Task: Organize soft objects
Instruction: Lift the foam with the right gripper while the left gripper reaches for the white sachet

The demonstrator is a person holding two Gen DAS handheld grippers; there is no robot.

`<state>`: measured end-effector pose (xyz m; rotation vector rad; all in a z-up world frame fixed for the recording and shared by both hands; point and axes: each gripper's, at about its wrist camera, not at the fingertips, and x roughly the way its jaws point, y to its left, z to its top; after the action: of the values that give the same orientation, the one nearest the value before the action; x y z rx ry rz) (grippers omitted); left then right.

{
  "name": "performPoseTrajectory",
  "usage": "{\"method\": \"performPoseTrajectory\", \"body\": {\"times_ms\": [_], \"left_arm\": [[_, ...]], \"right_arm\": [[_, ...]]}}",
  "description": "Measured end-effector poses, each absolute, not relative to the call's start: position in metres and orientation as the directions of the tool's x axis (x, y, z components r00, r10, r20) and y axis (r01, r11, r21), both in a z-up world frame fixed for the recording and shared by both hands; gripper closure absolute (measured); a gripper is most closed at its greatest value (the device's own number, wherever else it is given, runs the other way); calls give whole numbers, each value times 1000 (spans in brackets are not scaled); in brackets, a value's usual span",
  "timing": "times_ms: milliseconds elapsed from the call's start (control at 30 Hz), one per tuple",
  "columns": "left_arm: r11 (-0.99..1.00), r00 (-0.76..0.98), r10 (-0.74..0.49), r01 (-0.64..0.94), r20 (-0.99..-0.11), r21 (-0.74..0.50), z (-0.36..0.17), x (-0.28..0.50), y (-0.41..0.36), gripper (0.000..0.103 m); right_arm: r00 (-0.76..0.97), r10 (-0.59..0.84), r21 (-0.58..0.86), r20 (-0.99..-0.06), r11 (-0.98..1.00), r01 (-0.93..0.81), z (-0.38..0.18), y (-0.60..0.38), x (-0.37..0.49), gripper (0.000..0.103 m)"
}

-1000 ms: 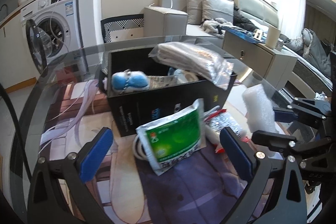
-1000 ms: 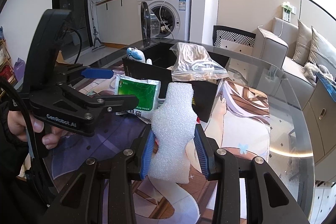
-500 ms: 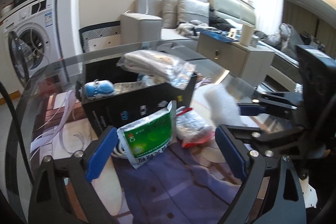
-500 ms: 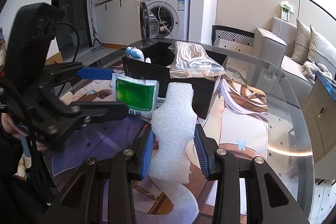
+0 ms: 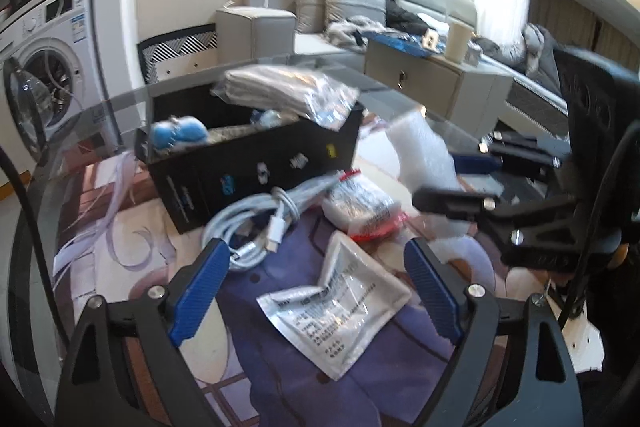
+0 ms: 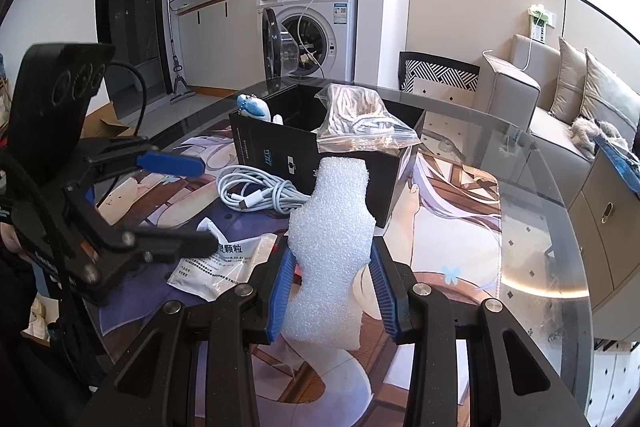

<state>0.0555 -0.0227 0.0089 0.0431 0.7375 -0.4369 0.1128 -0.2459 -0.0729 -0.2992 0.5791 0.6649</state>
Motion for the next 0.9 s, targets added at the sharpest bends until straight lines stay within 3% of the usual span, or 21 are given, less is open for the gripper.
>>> {"method": "performPoseTrajectory", "body": {"times_ms": [333,533,600,700,833,900], "left_arm": [[857,568,-392,512,-724,-62,-9,55,-40,15],[819,507,-415,569,-756,-69,-19,57,-51,29],[814,492,-419,576,-763,-75,-21,59,-54,40],[820,500,-409,568,-764,-68,-20,60,-54,48],[822,495,-416,563,-763,-82,-20,61,-52,52],[823,491,-426,560,-760,-99,-18,59,-49,60]], "right_arm": [[633,503,-70,-588,748,-660,-70,-246,111,65],[623,514,-57,-590,743,-667,-69,-245,111,65],[617,523,-49,-588,739,-672,-68,-245,111,65],[616,528,-48,-585,736,-676,-67,-243,111,65],[615,530,-47,-584,734,-678,-67,-242,111,65],[614,528,-48,-587,734,-678,-67,-241,111,65]]}}
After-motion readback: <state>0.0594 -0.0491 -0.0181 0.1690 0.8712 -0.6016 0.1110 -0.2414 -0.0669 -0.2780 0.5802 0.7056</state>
